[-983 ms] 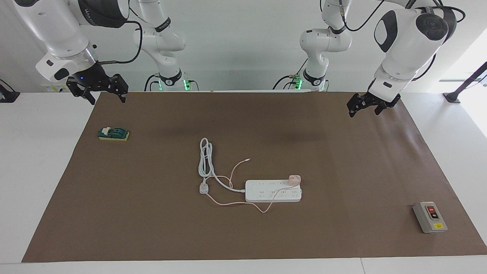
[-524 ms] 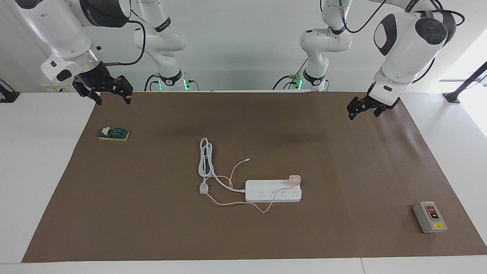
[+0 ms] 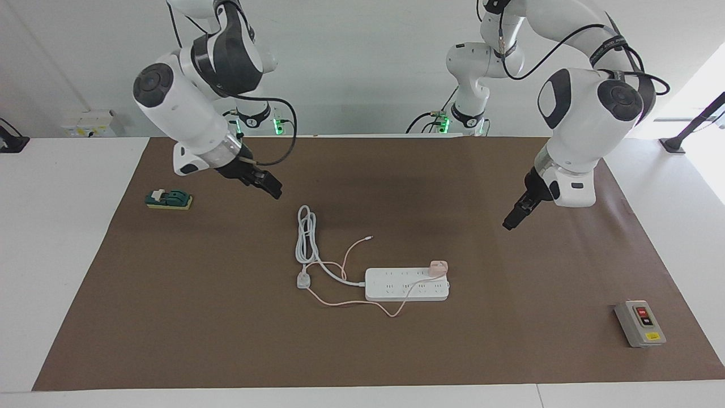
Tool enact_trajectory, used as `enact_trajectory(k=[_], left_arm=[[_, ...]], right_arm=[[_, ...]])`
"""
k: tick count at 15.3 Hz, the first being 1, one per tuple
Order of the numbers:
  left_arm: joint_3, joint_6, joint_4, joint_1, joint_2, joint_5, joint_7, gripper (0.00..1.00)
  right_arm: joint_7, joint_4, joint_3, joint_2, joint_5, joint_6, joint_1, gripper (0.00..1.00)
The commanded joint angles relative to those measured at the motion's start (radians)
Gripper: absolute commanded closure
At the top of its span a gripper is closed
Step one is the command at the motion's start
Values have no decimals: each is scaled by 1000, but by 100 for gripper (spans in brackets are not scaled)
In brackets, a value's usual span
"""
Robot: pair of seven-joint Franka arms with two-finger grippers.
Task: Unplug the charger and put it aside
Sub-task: 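Reach the left gripper to the pink charger while the right gripper reaches the strip, then grasp the pink charger with the left gripper while the right gripper holds the strip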
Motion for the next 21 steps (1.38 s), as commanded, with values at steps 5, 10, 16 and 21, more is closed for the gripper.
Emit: enact_trajectory(k=[5, 10, 16, 21], left_arm=[[18, 57, 131, -110, 195, 59, -622, 0], [21, 57, 190, -171, 304, 89, -839, 0], [17, 101, 190, -193, 343, 83, -872, 0], [11, 98, 192, -196, 340, 54, -877, 0]], right_arm=[[332, 81, -3, 178, 262, 185, 75, 0], [444, 161, -5, 338, 402, 290, 141, 0], [481, 276, -6, 490, 540, 262, 129, 0], [545, 445, -6, 639, 534, 259, 143, 0]])
